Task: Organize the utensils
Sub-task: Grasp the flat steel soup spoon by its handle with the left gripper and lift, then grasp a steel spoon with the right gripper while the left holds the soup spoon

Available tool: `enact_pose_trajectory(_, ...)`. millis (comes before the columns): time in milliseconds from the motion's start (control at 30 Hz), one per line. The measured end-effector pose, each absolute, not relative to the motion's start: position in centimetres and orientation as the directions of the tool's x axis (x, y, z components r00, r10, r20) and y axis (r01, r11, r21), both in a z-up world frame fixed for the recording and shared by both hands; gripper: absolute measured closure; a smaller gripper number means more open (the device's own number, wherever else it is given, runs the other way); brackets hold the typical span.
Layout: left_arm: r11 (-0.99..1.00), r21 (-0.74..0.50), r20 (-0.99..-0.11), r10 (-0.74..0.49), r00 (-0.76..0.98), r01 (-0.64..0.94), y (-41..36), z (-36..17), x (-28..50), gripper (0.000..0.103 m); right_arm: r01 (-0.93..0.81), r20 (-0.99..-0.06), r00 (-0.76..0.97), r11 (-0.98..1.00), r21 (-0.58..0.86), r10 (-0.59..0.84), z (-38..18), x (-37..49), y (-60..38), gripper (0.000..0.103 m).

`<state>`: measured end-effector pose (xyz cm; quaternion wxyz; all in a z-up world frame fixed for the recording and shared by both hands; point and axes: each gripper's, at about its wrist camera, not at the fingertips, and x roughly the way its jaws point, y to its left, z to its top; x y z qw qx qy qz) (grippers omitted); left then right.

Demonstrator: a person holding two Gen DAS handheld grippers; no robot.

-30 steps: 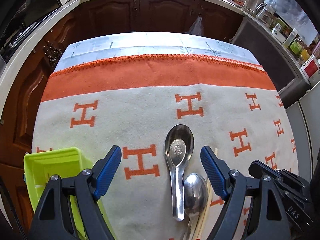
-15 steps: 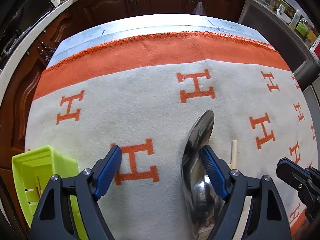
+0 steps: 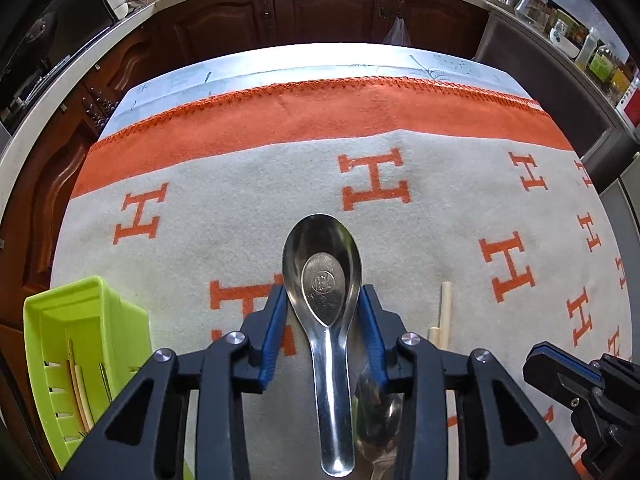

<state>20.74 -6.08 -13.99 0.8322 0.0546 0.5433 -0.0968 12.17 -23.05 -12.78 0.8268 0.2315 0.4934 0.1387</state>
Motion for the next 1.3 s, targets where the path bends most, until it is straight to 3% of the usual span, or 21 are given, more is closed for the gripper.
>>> enact_pose_trajectory(600,0.963,-0.132,-0.910,-0.212,0.356,0.236,-2.5,-12.4,17.8,0.068,-0.108,-0.707,0.339,0.772,0.626,0.620,-13.0,11.0,-18.5,0.095)
enact_pose_trajectory(767,0.957,-0.190,-0.907,-0.257,0.334,0.220,-1.3,-12.7,17.5,0.068,-0.099,-0.712,0.304,0.764,0.638,0.633,-14.0,10.9,-17.2,0.088)
enact_pose_trajectory(1300,0.940,-0.269,-0.895,-0.324,0.307,0.208,-0.9,-13.1,18.1,0.065,-0.062,-0.713,0.345,0.773,0.632,0.610,-15.5,12.4,-15.2,0.091)
